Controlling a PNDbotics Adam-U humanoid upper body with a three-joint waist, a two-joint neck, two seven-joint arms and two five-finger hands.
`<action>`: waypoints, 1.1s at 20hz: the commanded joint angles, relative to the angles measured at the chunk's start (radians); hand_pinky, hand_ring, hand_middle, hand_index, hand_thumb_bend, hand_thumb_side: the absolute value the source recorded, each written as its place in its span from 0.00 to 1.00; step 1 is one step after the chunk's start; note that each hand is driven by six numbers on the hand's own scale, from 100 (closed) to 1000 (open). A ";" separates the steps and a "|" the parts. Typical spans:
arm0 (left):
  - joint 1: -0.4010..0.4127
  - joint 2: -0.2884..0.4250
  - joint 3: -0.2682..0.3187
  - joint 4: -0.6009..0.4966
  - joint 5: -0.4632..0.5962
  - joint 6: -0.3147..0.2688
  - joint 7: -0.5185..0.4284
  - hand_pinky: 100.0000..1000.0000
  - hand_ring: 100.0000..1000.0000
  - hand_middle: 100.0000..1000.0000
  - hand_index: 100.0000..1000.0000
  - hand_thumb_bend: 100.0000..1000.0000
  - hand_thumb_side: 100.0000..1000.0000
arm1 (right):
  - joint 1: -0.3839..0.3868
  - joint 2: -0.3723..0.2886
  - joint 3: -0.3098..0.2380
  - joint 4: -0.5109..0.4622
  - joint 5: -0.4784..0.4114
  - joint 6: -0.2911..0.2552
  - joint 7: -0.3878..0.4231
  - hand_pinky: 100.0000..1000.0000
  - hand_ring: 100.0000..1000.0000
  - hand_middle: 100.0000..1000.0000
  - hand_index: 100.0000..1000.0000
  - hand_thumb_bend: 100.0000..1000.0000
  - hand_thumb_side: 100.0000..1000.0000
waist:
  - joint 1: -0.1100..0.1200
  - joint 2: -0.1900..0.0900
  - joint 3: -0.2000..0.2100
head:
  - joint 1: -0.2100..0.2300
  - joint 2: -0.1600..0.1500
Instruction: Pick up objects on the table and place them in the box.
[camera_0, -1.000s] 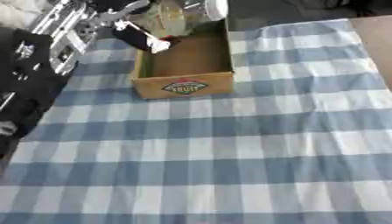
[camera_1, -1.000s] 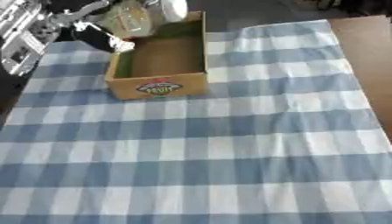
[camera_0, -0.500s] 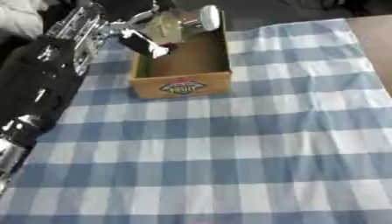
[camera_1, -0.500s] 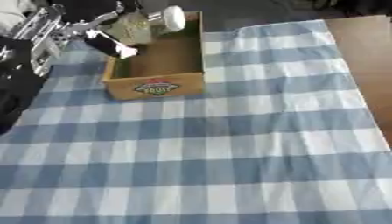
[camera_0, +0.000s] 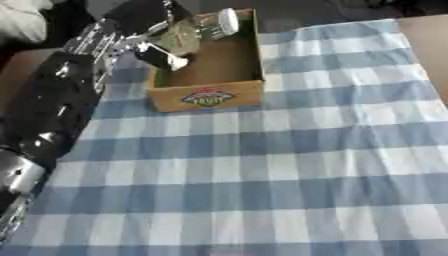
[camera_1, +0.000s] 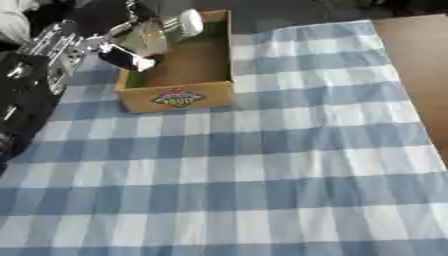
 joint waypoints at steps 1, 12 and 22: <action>-0.031 0.014 0.017 0.000 -0.018 0.001 0.021 0.31 0.45 0.56 0.57 0.00 0.37 | -0.019 -0.006 -0.005 -0.016 -0.004 0.000 0.003 0.43 0.39 0.43 0.68 0.05 1.00 | -0.004 -0.018 -0.002 | 0.011 -0.014; -0.053 0.014 0.024 0.018 -0.084 0.036 -0.165 1.00 1.00 1.00 1.00 1.00 1.00 | -0.018 -0.010 -0.004 -0.016 -0.005 0.000 0.004 0.43 0.39 0.43 0.68 0.05 1.00 | 0.000 -0.020 0.000 | -0.002 -0.014; -0.056 0.022 0.029 -0.006 0.002 0.064 -0.201 1.00 1.00 1.00 1.00 1.00 1.00 | -0.017 -0.013 -0.004 -0.016 -0.006 0.001 0.005 0.43 0.39 0.43 0.68 0.05 1.00 | 0.004 -0.023 0.002 | -0.008 -0.018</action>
